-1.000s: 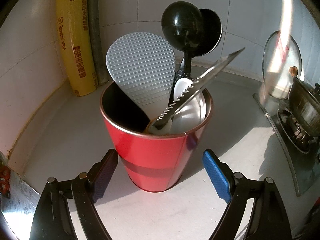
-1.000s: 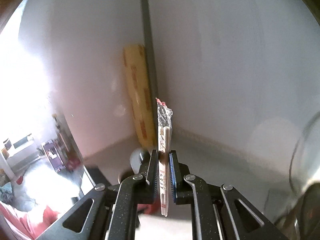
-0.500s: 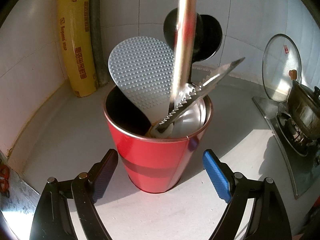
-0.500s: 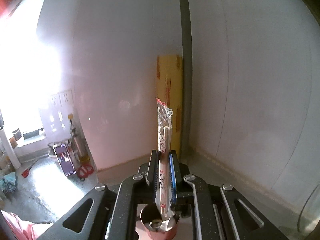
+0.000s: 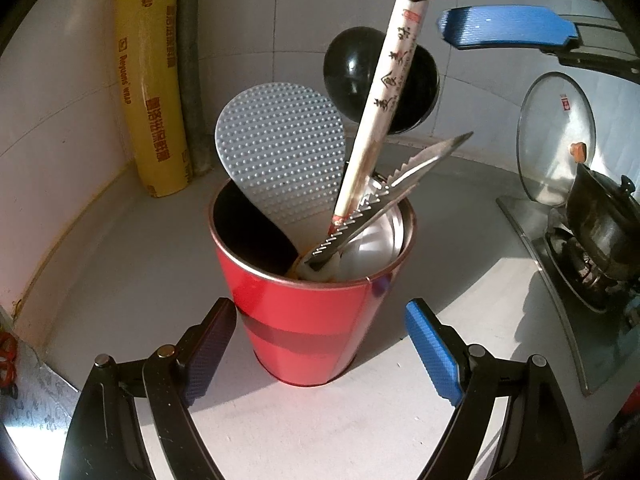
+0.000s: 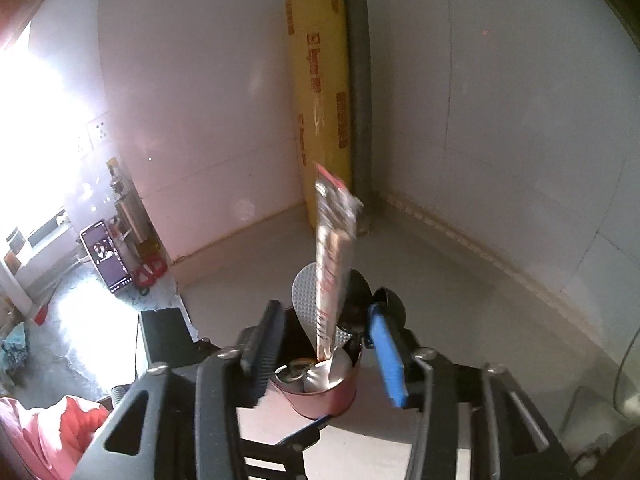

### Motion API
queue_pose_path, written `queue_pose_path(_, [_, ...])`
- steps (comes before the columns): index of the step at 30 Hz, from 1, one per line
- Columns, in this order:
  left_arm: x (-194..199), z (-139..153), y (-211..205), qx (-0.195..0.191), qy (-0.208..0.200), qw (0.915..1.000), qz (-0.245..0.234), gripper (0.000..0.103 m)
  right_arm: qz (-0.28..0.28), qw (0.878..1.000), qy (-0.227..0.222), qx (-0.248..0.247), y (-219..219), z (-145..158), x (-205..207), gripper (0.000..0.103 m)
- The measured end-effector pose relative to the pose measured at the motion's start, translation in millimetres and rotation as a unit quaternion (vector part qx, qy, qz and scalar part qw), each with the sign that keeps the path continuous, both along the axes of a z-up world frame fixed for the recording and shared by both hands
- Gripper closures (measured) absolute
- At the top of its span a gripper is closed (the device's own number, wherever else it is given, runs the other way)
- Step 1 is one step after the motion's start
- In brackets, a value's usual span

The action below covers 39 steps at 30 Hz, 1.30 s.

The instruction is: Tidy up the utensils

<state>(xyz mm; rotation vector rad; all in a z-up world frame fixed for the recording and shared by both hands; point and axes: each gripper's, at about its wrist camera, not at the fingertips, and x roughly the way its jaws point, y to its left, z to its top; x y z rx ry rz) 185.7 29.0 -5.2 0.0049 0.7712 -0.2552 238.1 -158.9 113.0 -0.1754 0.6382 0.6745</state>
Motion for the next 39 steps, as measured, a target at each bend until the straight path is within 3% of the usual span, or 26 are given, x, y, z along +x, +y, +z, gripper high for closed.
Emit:
queue_pose_path(9, [-10, 3, 6, -0.011, 0.007, 0.9996, -0.025, 0.016, -0.050, 0.999, 0.008, 0.018, -19, 2, -15, 0.042])
queue_pose_path(17, [-24, 12, 7, -0.024, -0.006, 0.9996, -0.016, 0.015, -0.107, 0.994, 0.005, 0.027, -60, -4, -42, 0.015])
queue_pose_path(19, [-27, 13, 9, -0.033, -0.008, 0.9994, -0.009, 0.006, -0.122, 0.992, 0.012, 0.032, -72, -10, -45, 0.004])
queue_pose_path(21, [-31, 15, 11, -0.044, -0.010, 0.9990, -0.001, 0.003, -0.141, 0.989, 0.014, 0.036, -85, -16, -50, 0.000])
queue_pose_path(30, [-55, 17, 10, -0.037, -0.003, 0.9978, 0.054, 0.002, -0.217, 0.974, 0.048, 0.034, -131, -43, -78, 0.000])
queue_pose_path(36, [-76, 19, -10, 0.006, -0.003, 0.9989, 0.047, 0.002, -0.280, 0.956, 0.081, 0.041, -155, -67, -98, 0.000])
queue_pose_path(39, [-86, 24, -16, 0.005, 0.001, 0.9992, 0.040, 0.002, -0.302, 0.948, 0.090, 0.045, -163, -74, -108, 0.000])
